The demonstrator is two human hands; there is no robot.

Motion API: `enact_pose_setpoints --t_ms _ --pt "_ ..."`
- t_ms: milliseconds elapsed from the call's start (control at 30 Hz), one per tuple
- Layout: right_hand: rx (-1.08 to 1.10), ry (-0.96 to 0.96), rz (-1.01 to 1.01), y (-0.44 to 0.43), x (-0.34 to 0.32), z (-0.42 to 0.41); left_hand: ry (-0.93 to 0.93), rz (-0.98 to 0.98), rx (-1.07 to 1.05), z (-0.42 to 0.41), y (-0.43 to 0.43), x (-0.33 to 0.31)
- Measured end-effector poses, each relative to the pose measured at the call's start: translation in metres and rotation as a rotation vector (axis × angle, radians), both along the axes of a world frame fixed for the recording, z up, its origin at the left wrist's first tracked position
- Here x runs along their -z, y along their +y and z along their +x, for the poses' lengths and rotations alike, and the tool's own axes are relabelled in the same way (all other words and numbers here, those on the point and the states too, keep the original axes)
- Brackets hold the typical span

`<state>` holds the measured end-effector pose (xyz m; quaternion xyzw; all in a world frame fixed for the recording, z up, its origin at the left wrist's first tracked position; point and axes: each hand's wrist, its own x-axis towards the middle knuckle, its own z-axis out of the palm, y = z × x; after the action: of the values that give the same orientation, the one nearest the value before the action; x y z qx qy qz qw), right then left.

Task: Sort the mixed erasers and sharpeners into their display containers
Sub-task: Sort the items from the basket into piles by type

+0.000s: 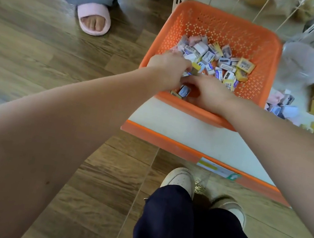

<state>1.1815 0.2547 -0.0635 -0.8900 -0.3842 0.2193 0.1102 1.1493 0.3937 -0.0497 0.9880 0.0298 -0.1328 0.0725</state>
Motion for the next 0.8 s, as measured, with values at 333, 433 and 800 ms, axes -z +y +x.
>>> enact_pose_setpoints --t_ms 333,433,800 --pt "0.022 -0.07 0.008 -0.002 0.009 0.001 -0.004 -0.011 0.066 0.002 0.001 0.004" --pt "0.016 -0.093 -0.026 -0.005 0.008 0.002 0.004 0.004 0.071 0.002 0.0 0.004" --pt "0.198 -0.222 0.292 -0.049 -0.034 0.002 -0.047 -0.156 0.001 0.0 -0.014 -0.017"
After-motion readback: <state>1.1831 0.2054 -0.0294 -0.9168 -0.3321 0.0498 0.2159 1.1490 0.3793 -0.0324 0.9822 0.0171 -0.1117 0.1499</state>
